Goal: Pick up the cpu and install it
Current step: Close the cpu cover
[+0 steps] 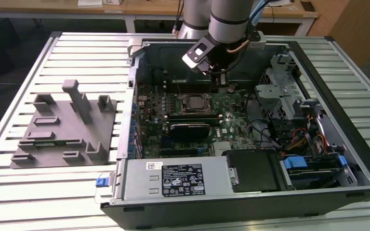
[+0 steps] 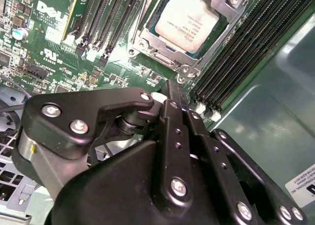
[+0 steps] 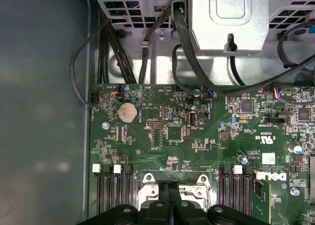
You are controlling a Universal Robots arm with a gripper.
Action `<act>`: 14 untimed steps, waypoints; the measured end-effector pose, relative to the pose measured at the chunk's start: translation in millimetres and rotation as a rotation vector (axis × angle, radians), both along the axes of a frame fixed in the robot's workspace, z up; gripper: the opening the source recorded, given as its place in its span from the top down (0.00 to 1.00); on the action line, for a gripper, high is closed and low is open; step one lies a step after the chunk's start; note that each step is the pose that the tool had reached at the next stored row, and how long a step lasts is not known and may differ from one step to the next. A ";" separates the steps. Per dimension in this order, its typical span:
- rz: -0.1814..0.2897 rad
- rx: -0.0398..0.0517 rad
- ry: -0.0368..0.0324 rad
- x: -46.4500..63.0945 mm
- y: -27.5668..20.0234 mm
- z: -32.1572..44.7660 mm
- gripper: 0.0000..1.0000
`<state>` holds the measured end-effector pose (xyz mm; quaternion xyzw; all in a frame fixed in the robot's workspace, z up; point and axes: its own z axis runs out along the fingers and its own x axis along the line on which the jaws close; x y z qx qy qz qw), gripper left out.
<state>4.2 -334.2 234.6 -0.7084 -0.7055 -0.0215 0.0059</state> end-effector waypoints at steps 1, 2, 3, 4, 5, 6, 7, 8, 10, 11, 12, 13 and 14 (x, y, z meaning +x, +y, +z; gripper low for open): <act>0.000 0.0000 0.0000 0.0 0.0 0.0 0.89; 0.000 0.0000 0.0000 0.0 0.0 0.0 0.89; 0.000 0.0000 0.0000 0.0 0.0 0.0 0.89; 0.000 0.0000 0.0000 -0.3 0.0 0.0 0.89; 0.000 0.0001 0.0000 -1.2 0.0 -0.1 0.89; 0.000 0.0001 0.0000 -2.4 0.0 -0.2 0.89; 0.000 0.0001 0.0000 -3.8 0.0 -0.3 0.89; 0.000 0.0000 0.0000 -5.4 0.0 -0.4 0.89; 0.000 0.0000 0.0000 -8.7 0.0 -0.6 0.89; 0.000 0.0000 0.0000 -10.7 0.0 -0.7 0.89; 0.000 0.0002 -0.0001 -12.8 -0.1 -0.9 0.89; 0.000 0.0002 -0.0001 -15.1 -0.2 -1.0 0.89; 0.000 0.0001 0.0000 -17.4 -0.4 -1.1 0.89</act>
